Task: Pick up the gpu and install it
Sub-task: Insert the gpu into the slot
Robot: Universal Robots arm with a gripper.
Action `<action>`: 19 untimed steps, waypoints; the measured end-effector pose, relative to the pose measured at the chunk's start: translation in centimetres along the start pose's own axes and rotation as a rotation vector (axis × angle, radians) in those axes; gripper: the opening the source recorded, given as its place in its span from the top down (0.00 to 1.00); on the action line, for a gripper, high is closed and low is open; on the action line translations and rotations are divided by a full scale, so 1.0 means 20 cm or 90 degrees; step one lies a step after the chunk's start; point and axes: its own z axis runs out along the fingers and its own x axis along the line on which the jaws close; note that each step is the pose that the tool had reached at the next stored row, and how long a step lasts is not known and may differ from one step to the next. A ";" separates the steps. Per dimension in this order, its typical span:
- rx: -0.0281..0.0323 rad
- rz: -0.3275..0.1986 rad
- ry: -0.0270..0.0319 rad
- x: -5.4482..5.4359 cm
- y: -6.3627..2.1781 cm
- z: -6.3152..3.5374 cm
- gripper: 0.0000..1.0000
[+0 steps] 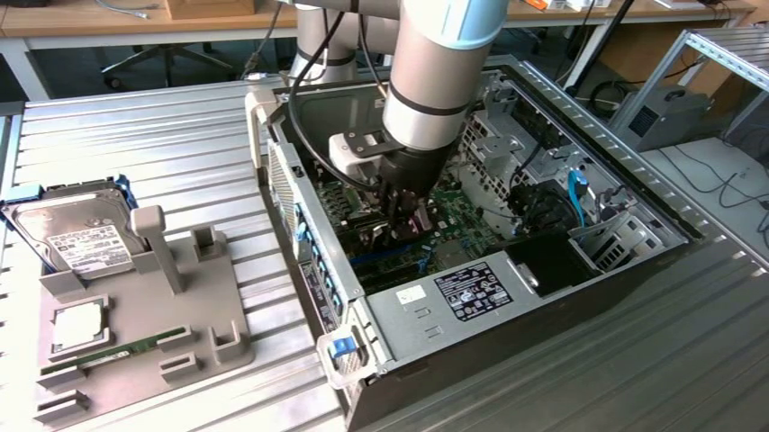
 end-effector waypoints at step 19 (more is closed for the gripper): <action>0.0001 0.001 -0.0001 0.00 0.000 -0.006 0.73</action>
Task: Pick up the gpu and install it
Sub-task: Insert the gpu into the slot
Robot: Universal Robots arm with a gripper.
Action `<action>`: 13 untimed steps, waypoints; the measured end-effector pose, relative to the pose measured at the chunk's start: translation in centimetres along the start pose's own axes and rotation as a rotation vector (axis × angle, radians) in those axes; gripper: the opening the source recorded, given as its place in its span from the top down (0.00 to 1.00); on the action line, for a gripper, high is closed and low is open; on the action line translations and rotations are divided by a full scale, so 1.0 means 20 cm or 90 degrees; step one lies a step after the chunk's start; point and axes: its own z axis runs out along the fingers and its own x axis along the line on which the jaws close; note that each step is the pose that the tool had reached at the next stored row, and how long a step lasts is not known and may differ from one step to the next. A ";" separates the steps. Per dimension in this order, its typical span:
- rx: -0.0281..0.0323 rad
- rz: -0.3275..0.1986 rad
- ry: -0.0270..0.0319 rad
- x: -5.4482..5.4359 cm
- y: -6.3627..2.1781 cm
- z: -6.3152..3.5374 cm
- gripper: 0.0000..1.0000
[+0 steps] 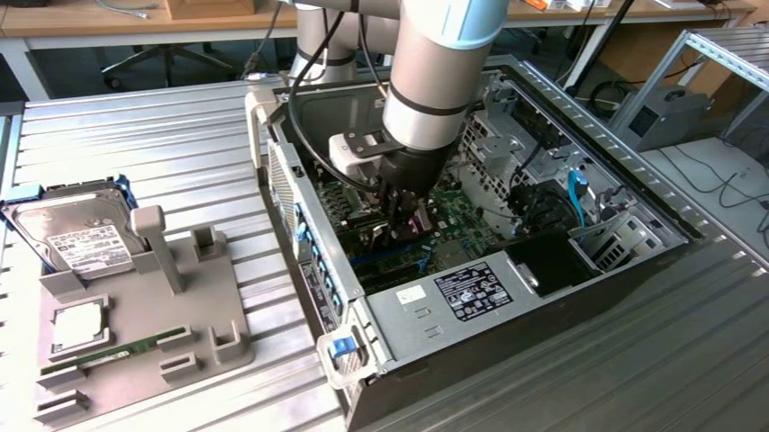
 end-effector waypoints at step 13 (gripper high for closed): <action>-0.0001 0.001 0.0002 0.00 0.000 -0.013 0.73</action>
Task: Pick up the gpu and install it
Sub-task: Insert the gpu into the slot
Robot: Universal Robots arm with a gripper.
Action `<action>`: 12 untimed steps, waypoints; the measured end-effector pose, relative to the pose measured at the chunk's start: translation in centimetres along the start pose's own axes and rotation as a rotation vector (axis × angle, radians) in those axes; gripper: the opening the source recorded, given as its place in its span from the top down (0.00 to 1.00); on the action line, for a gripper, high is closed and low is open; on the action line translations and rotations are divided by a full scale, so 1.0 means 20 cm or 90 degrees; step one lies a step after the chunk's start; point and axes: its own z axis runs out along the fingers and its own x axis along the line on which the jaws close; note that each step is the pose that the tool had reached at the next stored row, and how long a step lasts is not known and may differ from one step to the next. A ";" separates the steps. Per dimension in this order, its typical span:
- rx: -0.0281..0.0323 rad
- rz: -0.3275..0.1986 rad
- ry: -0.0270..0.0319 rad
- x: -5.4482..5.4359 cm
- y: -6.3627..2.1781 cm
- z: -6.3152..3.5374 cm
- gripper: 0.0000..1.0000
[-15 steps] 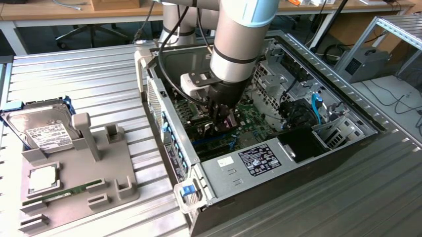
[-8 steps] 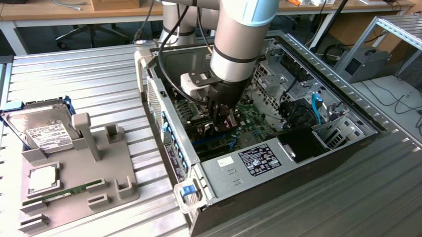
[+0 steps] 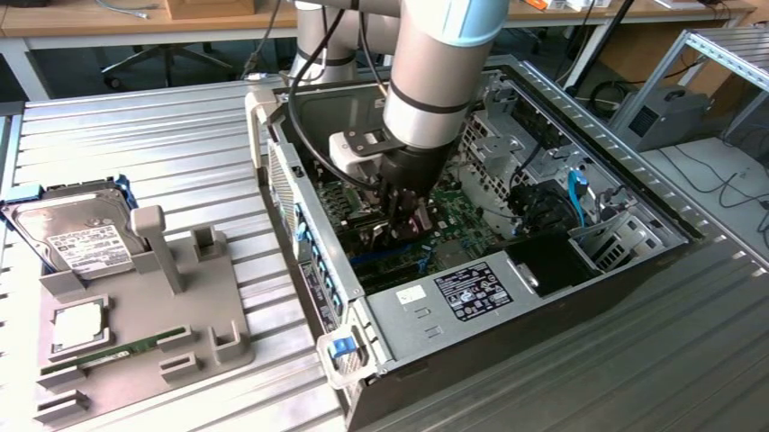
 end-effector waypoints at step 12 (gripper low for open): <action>0.0001 0.000 -0.0014 0.00 0.000 -0.006 0.73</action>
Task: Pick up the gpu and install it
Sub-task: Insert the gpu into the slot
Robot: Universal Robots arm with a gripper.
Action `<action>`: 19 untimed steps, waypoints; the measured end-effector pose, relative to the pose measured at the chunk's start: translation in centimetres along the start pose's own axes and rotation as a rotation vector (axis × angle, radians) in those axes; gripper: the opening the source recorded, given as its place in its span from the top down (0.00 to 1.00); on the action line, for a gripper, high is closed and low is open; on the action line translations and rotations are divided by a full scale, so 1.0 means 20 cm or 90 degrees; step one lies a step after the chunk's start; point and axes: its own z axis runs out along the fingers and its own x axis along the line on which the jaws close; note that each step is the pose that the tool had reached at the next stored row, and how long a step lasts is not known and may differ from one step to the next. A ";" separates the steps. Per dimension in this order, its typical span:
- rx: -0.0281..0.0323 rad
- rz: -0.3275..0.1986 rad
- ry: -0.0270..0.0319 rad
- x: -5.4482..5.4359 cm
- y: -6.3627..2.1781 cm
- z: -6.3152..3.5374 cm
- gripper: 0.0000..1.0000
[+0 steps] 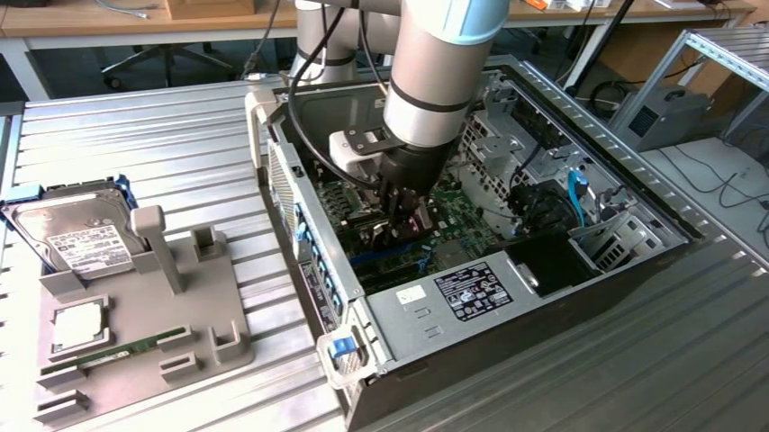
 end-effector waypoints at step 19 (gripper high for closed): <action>0.0004 0.000 -0.0034 0.00 0.000 0.001 0.73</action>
